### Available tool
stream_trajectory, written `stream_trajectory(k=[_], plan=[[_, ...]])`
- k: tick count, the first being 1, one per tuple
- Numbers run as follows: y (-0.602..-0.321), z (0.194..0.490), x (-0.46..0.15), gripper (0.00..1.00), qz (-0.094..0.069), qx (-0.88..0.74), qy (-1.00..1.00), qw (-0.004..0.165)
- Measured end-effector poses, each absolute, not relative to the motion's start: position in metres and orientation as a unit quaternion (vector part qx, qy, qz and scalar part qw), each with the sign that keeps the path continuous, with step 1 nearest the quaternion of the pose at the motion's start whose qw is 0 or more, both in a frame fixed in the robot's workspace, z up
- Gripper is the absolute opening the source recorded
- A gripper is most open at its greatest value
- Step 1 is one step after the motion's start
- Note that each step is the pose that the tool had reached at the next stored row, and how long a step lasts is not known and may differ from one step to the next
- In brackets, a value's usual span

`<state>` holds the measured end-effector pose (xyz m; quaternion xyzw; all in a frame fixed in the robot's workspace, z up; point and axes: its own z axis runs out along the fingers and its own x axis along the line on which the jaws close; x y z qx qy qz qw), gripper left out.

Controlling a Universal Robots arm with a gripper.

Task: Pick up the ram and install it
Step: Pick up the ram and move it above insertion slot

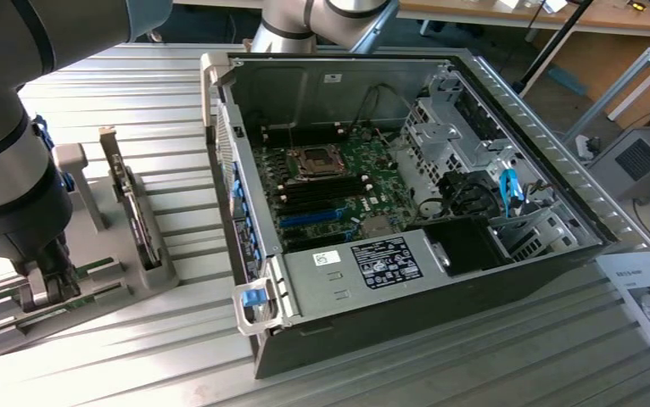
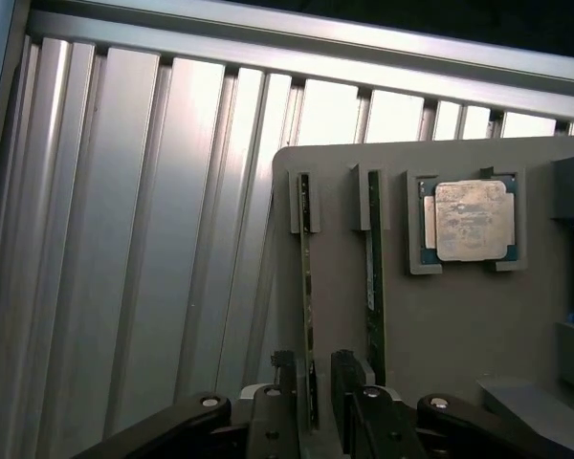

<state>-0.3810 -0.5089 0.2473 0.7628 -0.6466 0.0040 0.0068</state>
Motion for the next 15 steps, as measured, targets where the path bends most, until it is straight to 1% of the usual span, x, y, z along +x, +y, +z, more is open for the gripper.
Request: stream_trajectory(k=[7,15], plan=[[-0.5089,0.2396,-0.3810,0.29,0.004,0.763,-0.647,0.006],[-0.5089,0.2386,-0.3810,0.29,0.004,0.765,-0.644,0.006]])
